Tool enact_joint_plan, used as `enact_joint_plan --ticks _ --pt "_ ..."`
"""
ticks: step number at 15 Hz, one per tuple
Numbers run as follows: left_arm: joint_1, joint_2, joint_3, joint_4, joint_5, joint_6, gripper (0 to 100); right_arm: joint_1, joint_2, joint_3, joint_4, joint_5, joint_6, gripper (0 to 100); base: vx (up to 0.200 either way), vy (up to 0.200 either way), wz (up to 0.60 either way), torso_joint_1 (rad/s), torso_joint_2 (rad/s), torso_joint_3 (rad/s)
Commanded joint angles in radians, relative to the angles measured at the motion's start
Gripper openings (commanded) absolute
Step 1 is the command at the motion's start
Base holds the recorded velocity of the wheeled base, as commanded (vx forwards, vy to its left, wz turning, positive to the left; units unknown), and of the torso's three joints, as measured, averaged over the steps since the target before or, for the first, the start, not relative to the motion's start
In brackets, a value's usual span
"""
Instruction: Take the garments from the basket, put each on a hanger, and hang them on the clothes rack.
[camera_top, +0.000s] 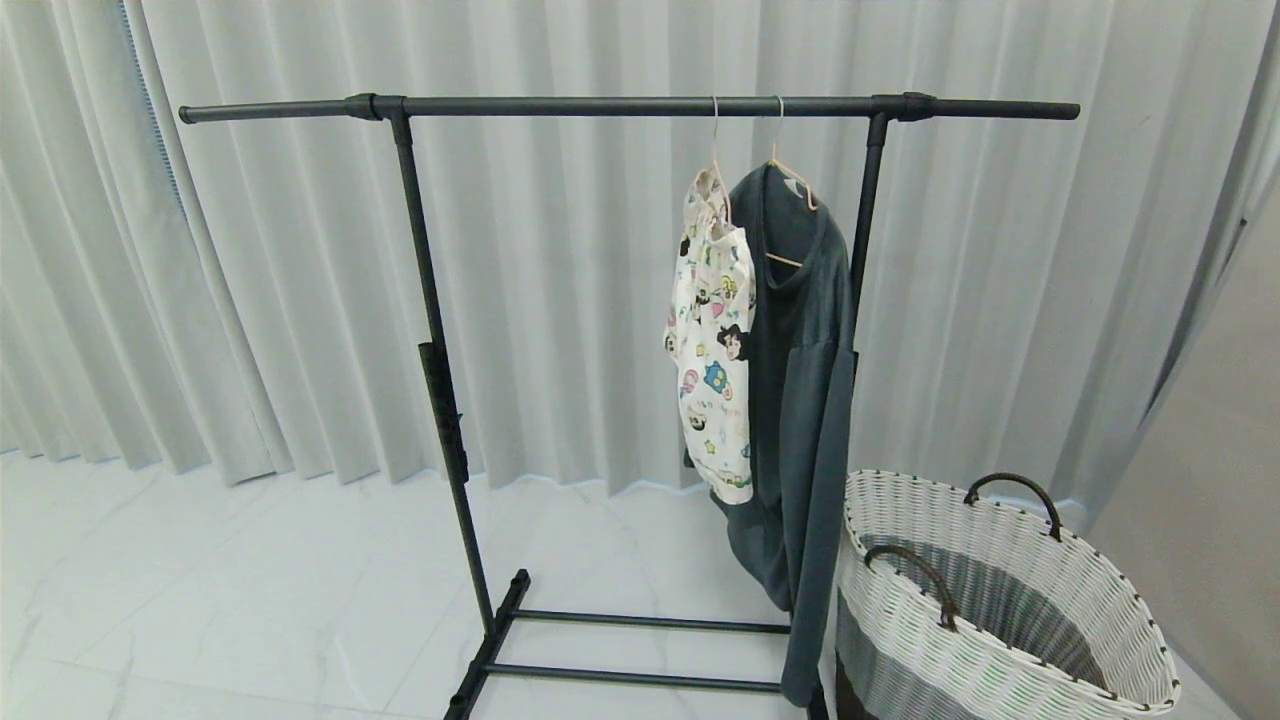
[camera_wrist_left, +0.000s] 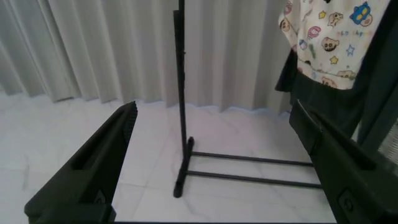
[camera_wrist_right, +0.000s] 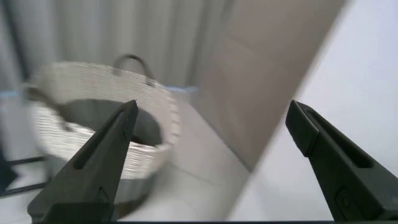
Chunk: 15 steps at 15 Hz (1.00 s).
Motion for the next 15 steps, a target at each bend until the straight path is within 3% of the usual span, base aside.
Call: enact_joint_plan --ticks 1,3,7,9,10,12,13,15 --pt "-0.009 -0.001 0.000 0.014 -0.012 0.017 100 0.000 -0.001 0.000 -0.001 0.098 0.021 100 0.000 0.000 0.00 0.000 0.00 0.000" --pt "-0.105 -0.030 0.000 0.027 -0.021 0.060 100 0.000 -0.001 0.000 0.016 0.129 0.033 100 0.000 0.000 0.00 0.000 0.00 0.000" --pt "-0.078 -0.089 0.000 0.036 -0.017 0.017 100 0.000 -0.001 0.000 0.030 0.098 0.093 100 0.000 0.000 0.00 0.000 0.00 0.000" --pt "-0.078 -0.087 0.000 0.042 0.000 0.014 100 0.000 -0.001 0.000 0.028 0.036 0.102 100 0.000 0.000 0.00 0.000 0.00 0.000" --pt "-0.078 -0.087 0.000 0.043 0.000 0.001 100 0.000 -0.001 0.000 0.036 0.062 0.104 100 0.000 0.000 0.00 0.000 0.00 0.000" --pt "-0.078 -0.087 0.000 0.045 0.000 -0.002 100 0.000 -0.001 0.000 0.068 0.223 0.129 100 0.000 0.000 0.00 0.000 0.00 0.000" --pt "-0.078 -0.087 0.000 0.045 0.000 -0.002 100 0.005 -0.003 0.000 0.100 0.259 0.129 100 0.000 0.000 0.00 0.000 0.00 0.000" --pt "-0.078 -0.087 0.000 0.045 0.000 -0.002 100 0.089 -0.035 0.000 0.099 0.258 0.133 100 0.000 0.000 0.00 0.000 0.00 0.000"
